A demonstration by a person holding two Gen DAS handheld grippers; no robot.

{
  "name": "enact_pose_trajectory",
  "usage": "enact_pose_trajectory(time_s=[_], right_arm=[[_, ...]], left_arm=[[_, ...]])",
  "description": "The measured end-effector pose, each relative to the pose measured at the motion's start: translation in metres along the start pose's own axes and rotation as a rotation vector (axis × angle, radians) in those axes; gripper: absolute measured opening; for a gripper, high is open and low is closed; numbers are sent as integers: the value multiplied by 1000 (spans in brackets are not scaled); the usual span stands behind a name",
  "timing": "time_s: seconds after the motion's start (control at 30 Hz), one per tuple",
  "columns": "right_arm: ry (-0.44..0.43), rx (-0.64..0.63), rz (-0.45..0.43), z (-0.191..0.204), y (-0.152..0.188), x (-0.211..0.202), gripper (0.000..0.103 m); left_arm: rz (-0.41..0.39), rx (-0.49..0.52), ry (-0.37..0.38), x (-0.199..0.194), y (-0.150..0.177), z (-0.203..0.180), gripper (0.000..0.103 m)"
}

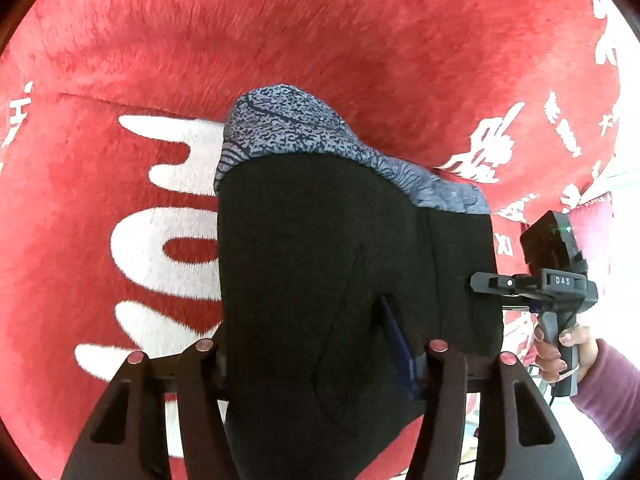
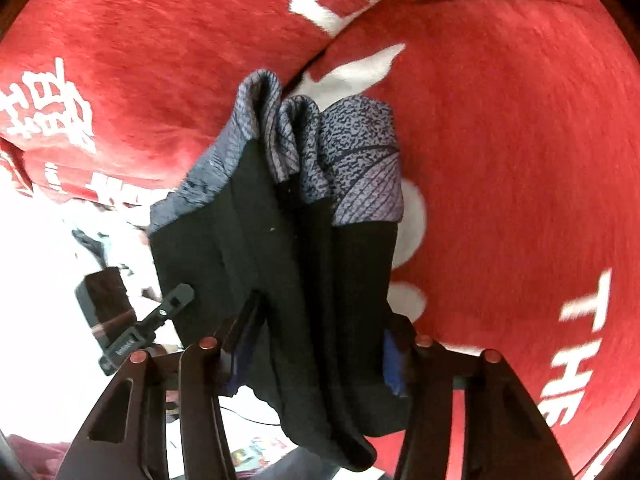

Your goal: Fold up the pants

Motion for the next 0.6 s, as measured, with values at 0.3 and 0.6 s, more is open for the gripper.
enact_pose_trajectory(time_s=[0.3,0.6], right_arm=[[-112,-11,42,38,71,9,55],[-76,10,93,22,117,62,55]], left_arm=[[21,-12,-51,-58,48,12,60],[86,-129,-128,-43,98,71,69]])
Point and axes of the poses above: each gripper's, at about its wrist camera, not at the fingertips, and x roughly the way its jaws point, z to its left, y to its underside, the point moved 7 cm from there along x, roughly the way its jaws point, and after that the axes turned 3 degrees about x, right-handed, at the moved point
